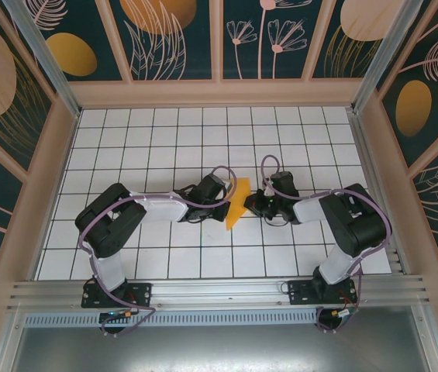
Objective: Fold a paper plane with a square sheet of paper (pick it up from the middle)
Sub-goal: Third fold the triangle at the center of the table.
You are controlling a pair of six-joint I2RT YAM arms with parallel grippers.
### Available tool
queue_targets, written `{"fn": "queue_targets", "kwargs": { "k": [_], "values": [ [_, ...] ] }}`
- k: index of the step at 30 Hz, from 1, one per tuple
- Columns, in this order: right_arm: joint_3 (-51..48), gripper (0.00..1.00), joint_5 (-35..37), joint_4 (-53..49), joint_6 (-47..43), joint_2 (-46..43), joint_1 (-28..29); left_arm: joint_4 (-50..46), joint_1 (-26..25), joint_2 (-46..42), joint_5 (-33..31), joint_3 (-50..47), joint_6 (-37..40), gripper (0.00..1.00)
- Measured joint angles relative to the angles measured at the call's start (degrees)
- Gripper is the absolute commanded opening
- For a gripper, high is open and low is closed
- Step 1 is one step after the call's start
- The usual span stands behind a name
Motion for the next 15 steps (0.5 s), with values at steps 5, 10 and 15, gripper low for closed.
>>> {"fn": "queue_targets", "kwargs": {
  "k": [5,10,15],
  "values": [
    [1.7,0.01,0.0,-1.1,-1.2,-0.6,-1.6,0.0,0.0,0.0,0.0,0.0,0.0,0.00],
    [2.4,0.01,-0.3,-0.5,-1.2,1.8,-2.2,0.0,0.0,0.0,0.0,0.0,0.0,0.00],
    [2.3,0.01,-0.9,0.1,-1.2,2.7,-2.4,0.0,0.0,0.0,0.2,0.0,0.0,0.00]
  ]
}}
